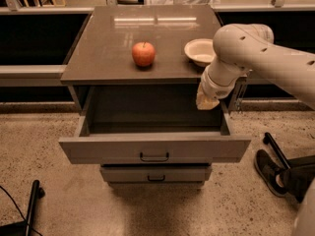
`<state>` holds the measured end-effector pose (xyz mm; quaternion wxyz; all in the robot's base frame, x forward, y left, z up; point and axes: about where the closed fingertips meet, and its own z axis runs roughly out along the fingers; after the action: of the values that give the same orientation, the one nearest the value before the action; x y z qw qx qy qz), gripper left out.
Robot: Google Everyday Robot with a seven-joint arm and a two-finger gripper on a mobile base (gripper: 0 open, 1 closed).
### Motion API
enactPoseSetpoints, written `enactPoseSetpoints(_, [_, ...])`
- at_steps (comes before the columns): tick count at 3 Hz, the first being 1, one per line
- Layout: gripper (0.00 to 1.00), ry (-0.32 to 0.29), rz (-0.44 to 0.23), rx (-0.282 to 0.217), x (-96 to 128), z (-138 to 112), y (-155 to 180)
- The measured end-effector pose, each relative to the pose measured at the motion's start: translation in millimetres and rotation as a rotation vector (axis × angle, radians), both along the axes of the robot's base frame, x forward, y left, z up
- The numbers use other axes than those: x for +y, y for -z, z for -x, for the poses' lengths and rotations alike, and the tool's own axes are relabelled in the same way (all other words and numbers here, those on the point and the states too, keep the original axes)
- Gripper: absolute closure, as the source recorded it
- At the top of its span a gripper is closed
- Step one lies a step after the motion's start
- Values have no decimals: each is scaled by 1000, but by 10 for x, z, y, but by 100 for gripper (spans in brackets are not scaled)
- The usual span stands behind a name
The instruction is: Open top drawer
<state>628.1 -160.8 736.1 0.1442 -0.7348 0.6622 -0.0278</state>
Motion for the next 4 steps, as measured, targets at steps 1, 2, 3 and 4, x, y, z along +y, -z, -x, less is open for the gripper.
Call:
enactPoseSetpoints(1, [97, 15, -17, 47, -31, -21, 388])
enactPoseSetpoints(2, [100, 22, -35, 117, -51, 62, 810])
enactPoseSetpoints(3, [100, 7, -74, 205, -10, 271, 1151])
enactPoseSetpoints(4, [100, -19, -85, 252, 66, 415, 1190])
